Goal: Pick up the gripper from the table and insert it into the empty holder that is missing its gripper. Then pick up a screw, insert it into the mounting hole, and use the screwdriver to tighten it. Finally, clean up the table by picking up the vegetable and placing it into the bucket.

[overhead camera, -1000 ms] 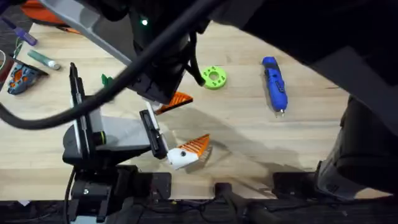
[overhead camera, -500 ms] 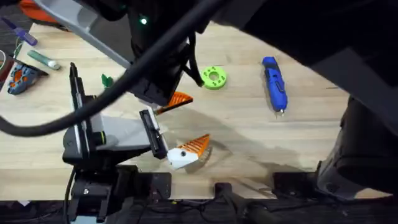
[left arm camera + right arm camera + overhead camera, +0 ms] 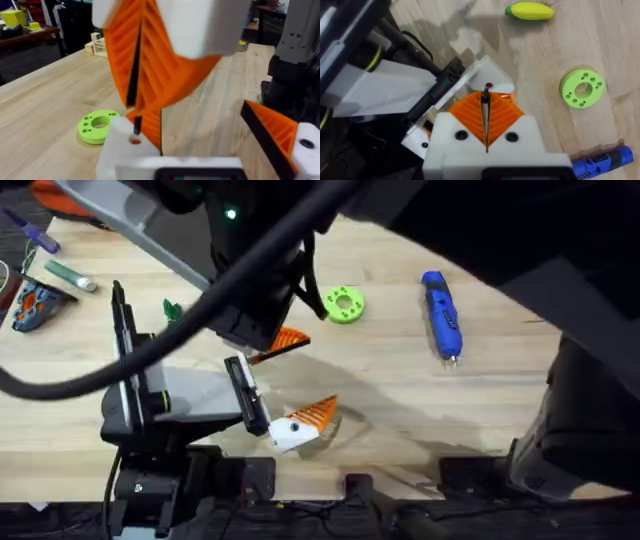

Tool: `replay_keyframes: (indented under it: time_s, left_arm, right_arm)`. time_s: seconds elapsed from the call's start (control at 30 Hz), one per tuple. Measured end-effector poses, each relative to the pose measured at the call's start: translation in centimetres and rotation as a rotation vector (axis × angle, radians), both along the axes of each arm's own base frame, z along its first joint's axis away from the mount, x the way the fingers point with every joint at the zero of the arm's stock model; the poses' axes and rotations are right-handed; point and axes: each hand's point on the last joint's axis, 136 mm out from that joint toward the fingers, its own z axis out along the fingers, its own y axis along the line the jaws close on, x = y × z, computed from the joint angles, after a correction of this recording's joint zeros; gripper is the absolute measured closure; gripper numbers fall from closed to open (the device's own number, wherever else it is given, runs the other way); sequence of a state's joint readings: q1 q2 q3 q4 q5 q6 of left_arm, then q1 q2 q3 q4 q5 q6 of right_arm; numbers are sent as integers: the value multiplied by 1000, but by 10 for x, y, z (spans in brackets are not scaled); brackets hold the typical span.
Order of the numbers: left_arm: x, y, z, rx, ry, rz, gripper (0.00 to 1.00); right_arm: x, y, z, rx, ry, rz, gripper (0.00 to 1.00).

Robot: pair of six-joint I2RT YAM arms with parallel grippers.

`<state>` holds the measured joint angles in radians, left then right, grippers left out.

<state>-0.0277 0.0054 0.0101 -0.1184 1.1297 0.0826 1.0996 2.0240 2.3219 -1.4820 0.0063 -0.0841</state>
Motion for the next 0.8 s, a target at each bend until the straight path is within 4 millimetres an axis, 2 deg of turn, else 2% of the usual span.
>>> replay_keyframes:
  time_s: [0.23,0.8]
  left_arm:
    - [0,0,0,0,0,0,14]
    - [0,0,0,0,0,0,14]
  right_arm:
    - [4,2,-12,-36,1,-2,995]
    - [7,0,-13,-44,-16,-7,995]
